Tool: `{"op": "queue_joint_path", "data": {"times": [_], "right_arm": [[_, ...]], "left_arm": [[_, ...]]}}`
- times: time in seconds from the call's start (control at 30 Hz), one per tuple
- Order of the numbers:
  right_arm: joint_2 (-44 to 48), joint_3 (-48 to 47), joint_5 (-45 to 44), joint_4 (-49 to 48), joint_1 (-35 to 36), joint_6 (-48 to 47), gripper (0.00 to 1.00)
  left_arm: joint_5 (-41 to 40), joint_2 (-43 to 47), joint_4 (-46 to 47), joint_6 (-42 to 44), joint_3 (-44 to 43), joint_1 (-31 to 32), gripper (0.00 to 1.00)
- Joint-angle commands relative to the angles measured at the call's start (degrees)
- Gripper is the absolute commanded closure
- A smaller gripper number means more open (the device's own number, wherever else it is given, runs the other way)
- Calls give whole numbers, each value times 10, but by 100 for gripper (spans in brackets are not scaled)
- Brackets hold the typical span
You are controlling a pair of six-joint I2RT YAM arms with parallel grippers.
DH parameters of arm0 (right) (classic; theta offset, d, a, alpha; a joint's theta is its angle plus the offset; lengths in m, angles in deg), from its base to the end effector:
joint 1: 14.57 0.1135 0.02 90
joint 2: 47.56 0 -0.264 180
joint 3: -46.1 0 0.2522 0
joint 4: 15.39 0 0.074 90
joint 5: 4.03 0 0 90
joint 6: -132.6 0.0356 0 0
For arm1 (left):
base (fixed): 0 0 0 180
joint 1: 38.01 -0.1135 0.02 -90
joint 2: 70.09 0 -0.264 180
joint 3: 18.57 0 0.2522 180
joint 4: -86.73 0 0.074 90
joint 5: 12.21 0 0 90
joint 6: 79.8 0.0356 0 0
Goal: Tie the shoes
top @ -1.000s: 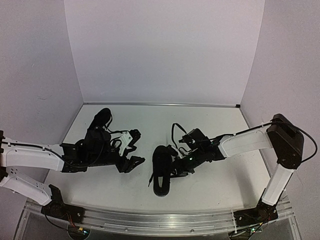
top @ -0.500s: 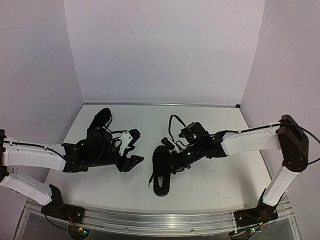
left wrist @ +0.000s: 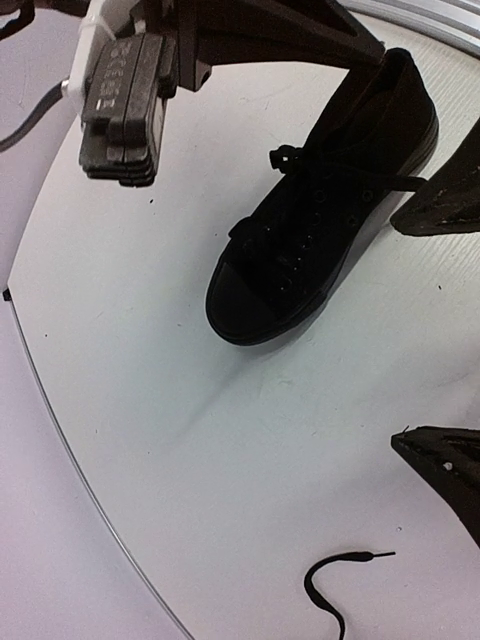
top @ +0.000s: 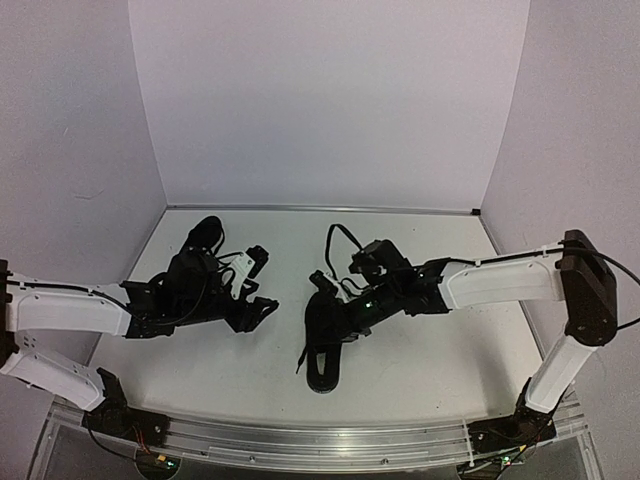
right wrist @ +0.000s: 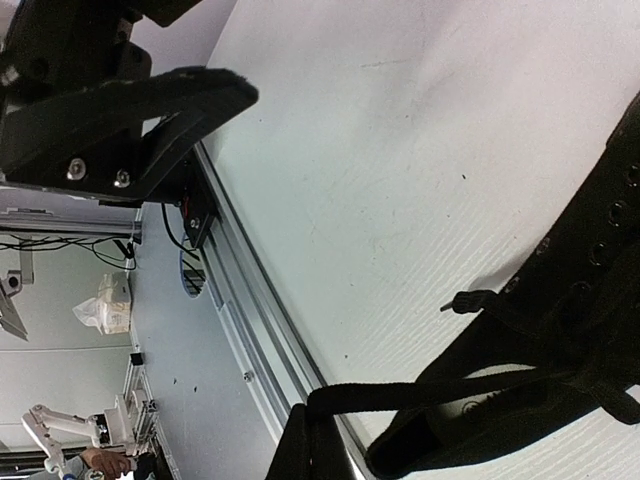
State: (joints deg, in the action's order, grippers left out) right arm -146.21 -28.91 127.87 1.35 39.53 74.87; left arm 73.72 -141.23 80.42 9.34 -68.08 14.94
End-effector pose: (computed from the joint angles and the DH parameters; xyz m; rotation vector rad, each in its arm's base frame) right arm 0.1961 0.3115 0.2083 -0.9298 2.4282 1.5248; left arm 0.1622 -0.2107 0.2191 0.8799 1.9024 -0.5041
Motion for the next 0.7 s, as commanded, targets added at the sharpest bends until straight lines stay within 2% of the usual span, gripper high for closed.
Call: {"op": "queue_joint_path", "data": {"times": [0.0,0.2,0.27,0.33,0.47,0.57,0.67], "right_arm": [[-6,-42,-9,-8,13,4,100],[-44,-83,-15,-7,32,4,99],[-51,-90,-20,-2,31,4,82],[-46,-86,-29,5,31,-2,71],[-3,-60,-36,19,18,-7,58],[53,-15,-38,20,-21,-1,50],[110,47,-47,19,-87,3,49]], "left_arm": [[11,19,6,-20,-8,-16,36],[18,13,11,-30,-8,-26,36],[22,9,11,-32,-11,-29,36],[28,3,8,-34,-14,-30,35],[39,-10,12,-36,-20,-32,34],[68,-25,17,-36,-26,-33,34],[93,-45,23,-38,-40,-35,34]]}}
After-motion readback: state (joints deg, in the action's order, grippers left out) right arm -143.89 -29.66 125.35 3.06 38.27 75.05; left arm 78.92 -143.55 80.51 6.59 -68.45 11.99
